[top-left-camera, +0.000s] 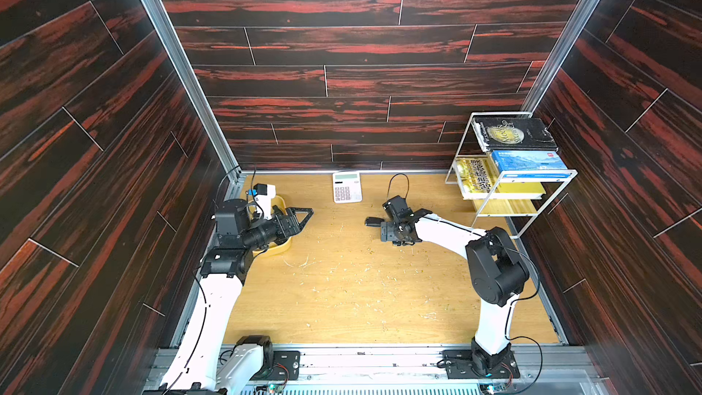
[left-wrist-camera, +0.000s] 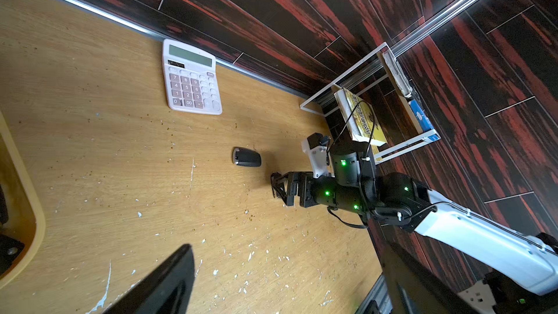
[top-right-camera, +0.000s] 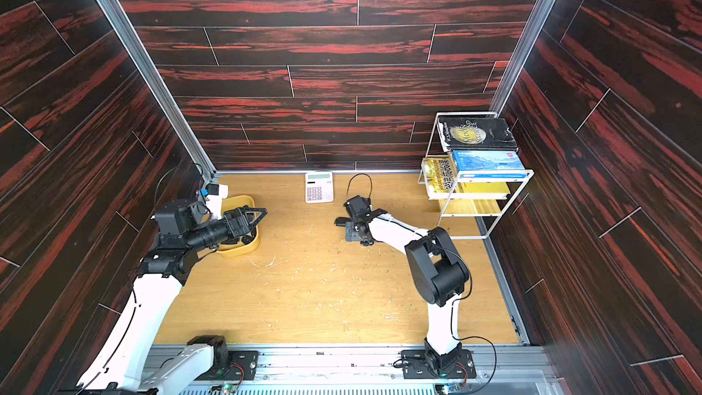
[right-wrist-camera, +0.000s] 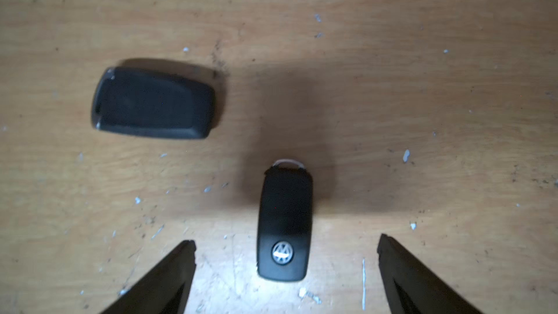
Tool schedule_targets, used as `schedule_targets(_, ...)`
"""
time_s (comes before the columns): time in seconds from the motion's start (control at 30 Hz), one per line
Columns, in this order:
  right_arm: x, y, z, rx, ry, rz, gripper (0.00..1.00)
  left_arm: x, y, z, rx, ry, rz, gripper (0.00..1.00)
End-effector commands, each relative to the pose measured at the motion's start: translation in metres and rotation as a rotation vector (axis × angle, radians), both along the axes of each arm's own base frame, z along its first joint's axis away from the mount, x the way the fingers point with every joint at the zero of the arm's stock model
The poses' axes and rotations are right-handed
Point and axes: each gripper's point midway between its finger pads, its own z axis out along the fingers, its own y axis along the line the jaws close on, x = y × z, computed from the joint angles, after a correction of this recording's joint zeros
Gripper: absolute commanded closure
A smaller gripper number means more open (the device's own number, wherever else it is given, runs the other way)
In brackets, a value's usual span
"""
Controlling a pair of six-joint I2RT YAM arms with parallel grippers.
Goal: Place the car key into the storage box
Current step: Pick up the car key from the center of the board.
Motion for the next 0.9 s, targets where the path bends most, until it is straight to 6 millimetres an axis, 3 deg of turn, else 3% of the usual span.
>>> schedule_targets(0.0, -0.005, 0.001, -0.01, 0.073, 0.039, 0.0, 0.05, -0.001, -0.004, 0.009, -0.018, -0.037, -0.024, 0.0)
schedule_targets(0.4, -0.005, 0.008, -0.026, 0.123, 0.076, 0.013, 0.23, -0.001, -0.005, 0.001, -0.016, -0.027, -0.02, 0.0)
schedule_targets(0.87, 0.002, 0.003, -0.048, 0.095, 0.104, -0.031, 0.3, 0.0, -0.007, -0.001, -0.019, -0.023, -0.029, 0.0)
